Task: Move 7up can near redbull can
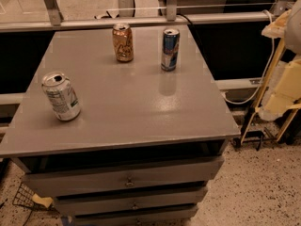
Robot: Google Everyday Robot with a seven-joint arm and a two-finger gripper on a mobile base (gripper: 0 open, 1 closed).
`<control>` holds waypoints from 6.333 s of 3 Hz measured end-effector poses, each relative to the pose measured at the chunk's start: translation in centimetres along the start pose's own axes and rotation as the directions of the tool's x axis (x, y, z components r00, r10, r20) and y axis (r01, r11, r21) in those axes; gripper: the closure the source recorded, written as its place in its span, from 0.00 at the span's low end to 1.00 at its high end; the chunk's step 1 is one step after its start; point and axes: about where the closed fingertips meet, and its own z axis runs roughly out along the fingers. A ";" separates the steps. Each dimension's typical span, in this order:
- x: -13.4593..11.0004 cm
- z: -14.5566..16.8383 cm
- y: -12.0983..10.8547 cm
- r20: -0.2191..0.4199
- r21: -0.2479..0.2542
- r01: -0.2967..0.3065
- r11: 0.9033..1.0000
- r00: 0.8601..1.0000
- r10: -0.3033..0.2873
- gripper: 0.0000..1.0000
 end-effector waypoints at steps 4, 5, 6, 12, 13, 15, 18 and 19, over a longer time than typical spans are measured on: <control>-16.0 9.8 5.1 0.452 -0.240 0.101 0.966 0.892 0.018 0.00; -16.0 9.7 5.1 0.451 -0.239 0.102 0.966 0.892 0.018 0.00; -17.0 11.1 5.2 0.472 -0.252 0.075 0.965 0.880 0.055 0.00; -38.3 23.6 9.5 0.703 -0.327 0.098 0.940 0.690 0.173 0.00; -39.8 24.6 9.9 0.718 -0.340 0.110 0.934 0.672 0.182 0.16; -39.7 25.7 9.7 0.732 -0.372 0.081 0.925 0.638 0.238 0.62; -27.9 21.2 -2.9 0.682 -0.134 -0.148 0.980 0.703 0.199 1.00; -28.0 21.2 -2.8 0.683 -0.135 -0.146 0.980 0.702 0.199 1.00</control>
Offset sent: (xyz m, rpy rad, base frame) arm 0.0281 0.0804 -0.0336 0.3924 0.0588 0.1409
